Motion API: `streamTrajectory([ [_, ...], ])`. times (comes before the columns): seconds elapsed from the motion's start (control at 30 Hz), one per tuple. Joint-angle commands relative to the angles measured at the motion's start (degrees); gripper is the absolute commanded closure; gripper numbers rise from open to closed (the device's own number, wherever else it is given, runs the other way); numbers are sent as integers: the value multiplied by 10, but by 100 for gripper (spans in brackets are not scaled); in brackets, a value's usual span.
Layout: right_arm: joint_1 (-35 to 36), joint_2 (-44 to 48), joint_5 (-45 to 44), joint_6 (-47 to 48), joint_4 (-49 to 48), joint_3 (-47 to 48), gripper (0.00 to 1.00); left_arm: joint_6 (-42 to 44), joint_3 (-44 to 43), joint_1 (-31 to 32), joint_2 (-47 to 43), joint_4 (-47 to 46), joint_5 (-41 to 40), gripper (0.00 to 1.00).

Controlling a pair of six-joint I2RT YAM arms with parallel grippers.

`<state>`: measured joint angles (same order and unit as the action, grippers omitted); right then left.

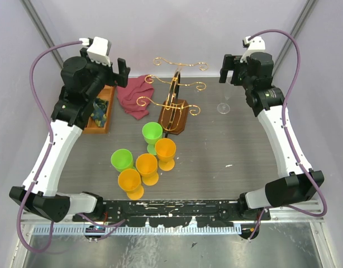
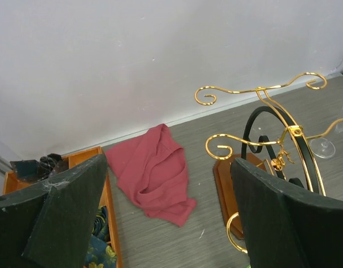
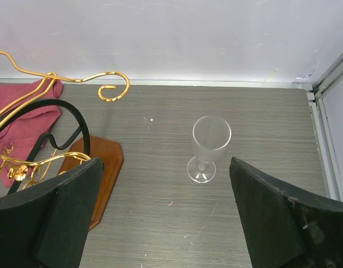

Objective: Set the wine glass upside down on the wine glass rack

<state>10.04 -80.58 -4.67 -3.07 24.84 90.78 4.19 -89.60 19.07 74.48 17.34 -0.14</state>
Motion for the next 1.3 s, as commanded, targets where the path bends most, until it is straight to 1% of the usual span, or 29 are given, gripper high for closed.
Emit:
streamTrajectory([
  [0.0,3,40,-20,3,-46,-13,0,-27,22,-1,-13,-38,-40,2],
  [0.07,3,46,-48,-10,-61,-24,0,-27,31,-1,-34,-54,-50,2],
  [0.17,3,45,-107,-25,-69,-28,0,-29,25,-1,-34,-61,-71,2],
  [0.3,3,41,-125,0,-74,-33,0,-49,5,-2,-25,-73,-123,2],
  [0.37,3,38,-132,8,-77,-32,0,-48,-2,-1,-21,-85,-135,2],
  [0.5,2,27,-166,19,-83,-19,0,-35,-4,-2,-21,-124,-135,2],
  [0.57,2,14,-170,30,-77,-2,0,-20,-12,-1,1,-135,-122,2],
  [0.67,-1,-10,-175,30,-56,28,0,-3,-53,-2,28,-96,-87,2],
  [0.77,-17,-41,-154,16,-34,62,0,7,-94,-1,64,-50,-45,2],
  [0.87,-54,-71,-118,-18,-3,103,0,7,-106,-2,89,-50,-21,2],
  [0.97,-106,-91,-35,-65,0,109,0,6,-119,-2,118,-49,-5,2],
  [1.03,-135,-107,3,-85,3,110,0,7,-132,-3,140,-43,0,2],
  [1.13,-150,-133,5,-85,19,115,0,10,-146,-4,168,-38,16,2],
  [1.27,-153,-166,21,-82,38,113,2,7,-141,-4,182,-56,19,2],
])
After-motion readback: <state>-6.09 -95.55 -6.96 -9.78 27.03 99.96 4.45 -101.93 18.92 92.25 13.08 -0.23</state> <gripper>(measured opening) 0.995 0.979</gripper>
